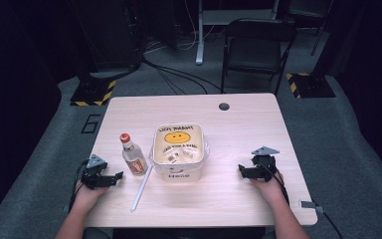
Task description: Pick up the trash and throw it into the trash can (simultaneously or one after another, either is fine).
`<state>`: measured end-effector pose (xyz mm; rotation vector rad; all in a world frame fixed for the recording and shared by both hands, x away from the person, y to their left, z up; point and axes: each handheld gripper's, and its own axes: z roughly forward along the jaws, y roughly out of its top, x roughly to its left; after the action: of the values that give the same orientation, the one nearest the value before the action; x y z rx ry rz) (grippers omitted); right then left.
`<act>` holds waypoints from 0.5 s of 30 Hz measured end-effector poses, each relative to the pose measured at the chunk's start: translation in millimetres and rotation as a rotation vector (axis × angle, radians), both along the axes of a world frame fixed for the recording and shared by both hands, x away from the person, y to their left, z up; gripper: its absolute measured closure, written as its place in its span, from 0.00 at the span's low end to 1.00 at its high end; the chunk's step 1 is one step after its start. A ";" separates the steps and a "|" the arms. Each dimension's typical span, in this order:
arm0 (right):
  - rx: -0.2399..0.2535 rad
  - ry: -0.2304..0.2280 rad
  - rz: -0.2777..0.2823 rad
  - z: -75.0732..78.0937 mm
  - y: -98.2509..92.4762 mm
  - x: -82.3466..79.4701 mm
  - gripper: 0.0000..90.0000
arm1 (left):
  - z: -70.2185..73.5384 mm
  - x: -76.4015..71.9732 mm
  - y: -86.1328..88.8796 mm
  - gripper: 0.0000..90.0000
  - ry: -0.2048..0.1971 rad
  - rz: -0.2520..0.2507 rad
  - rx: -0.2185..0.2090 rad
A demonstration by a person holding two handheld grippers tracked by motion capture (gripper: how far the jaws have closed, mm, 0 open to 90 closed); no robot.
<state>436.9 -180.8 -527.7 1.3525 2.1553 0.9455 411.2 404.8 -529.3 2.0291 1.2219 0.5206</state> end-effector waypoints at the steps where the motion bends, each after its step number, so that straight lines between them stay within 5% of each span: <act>1: 0.000 0.000 0.000 0.0 0.0 0.0 0.12 | 0.0 0.0 0.0 0.18 0.000 0.000 0.000; 7: 0.006 -0.001 -0.004 0.1 -0.5 -0.5 0.13 | -0.6 -0.3 -0.4 0.21 -0.017 0.006 -0.001; 15: 0.000 -0.003 0.000 0.0 -1.2 -1.1 0.13 | 4.0 -6.0 -0.5 0.31 0.013 0.016 0.005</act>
<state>435.8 -182.0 -527.7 1.3504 2.1526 0.9476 405.2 404.3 -525.3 2.0312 1.2469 0.5194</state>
